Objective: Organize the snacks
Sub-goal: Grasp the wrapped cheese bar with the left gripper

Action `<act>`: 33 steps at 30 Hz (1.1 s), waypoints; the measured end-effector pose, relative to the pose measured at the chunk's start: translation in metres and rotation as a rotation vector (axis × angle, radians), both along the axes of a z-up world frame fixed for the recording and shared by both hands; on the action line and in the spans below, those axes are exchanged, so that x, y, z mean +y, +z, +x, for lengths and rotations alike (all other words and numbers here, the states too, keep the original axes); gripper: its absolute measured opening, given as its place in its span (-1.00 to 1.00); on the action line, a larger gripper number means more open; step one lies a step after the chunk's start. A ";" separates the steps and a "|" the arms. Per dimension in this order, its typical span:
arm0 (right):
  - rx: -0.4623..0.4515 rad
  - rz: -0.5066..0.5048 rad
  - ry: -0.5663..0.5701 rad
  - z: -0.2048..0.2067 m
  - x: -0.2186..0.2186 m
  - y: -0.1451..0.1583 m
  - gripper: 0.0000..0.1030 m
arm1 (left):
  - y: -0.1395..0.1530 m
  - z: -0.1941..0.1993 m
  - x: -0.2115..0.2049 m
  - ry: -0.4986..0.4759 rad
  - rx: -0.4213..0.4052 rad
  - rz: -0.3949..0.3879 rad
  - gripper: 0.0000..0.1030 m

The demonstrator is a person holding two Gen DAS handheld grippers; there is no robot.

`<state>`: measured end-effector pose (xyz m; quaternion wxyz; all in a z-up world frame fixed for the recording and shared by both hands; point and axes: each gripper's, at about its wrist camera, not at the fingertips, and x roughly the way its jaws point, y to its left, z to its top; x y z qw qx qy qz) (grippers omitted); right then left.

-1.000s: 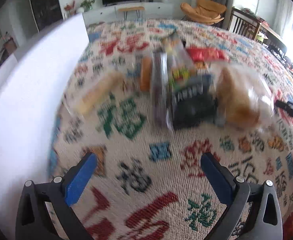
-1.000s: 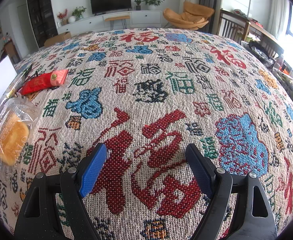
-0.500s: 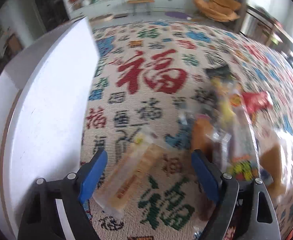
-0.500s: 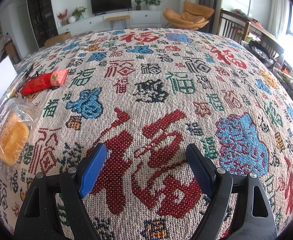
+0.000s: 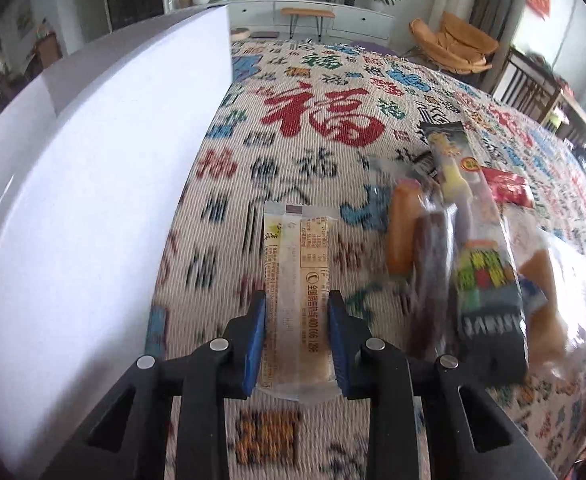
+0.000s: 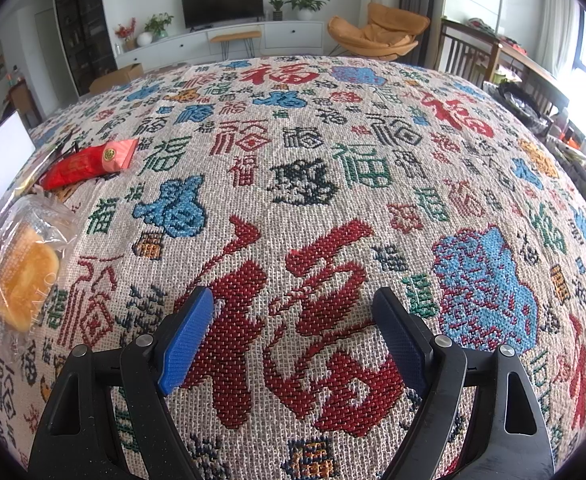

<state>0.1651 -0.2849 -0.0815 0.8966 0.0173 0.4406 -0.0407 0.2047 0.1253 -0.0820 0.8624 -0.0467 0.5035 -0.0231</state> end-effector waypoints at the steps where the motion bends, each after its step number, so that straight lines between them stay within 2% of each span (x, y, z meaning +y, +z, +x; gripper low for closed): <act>1: 0.000 0.000 0.000 0.000 0.000 0.000 0.65 | 0.001 -0.011 0.002 0.010 0.008 -0.032 -0.44; 3: 0.000 0.000 0.000 0.000 0.000 0.000 0.65 | 0.000 -0.037 0.001 0.023 0.032 -0.102 -0.44; 5: 0.000 0.000 0.000 0.000 0.000 0.000 0.65 | -0.001 -0.060 -0.007 0.024 0.035 -0.130 -0.37; 6: 0.000 0.000 0.000 0.000 0.000 0.000 0.65 | -0.001 -0.067 -0.010 0.017 0.027 -0.134 -0.16; 7: 0.000 -0.001 0.000 0.000 0.000 0.000 0.65 | -0.001 -0.070 -0.013 0.009 0.013 -0.134 0.15; 9: 0.000 0.001 0.000 0.000 0.000 0.000 0.65 | -0.003 -0.072 -0.017 0.012 -0.022 -0.096 0.44; 14: 0.000 0.000 0.000 0.000 0.000 0.000 0.65 | -0.012 -0.066 -0.023 0.023 -0.097 0.065 0.49; 16: 0.000 0.000 -0.001 0.000 0.000 0.000 0.65 | -0.018 -0.068 -0.029 0.018 -0.139 0.131 0.74; 18: 0.001 -0.004 -0.002 0.000 0.000 0.000 0.64 | -0.020 -0.065 -0.021 0.051 -0.121 0.105 0.84; 33: 0.002 -0.005 -0.003 0.001 0.002 -0.002 0.69 | -0.022 -0.062 -0.021 0.051 -0.114 0.107 0.95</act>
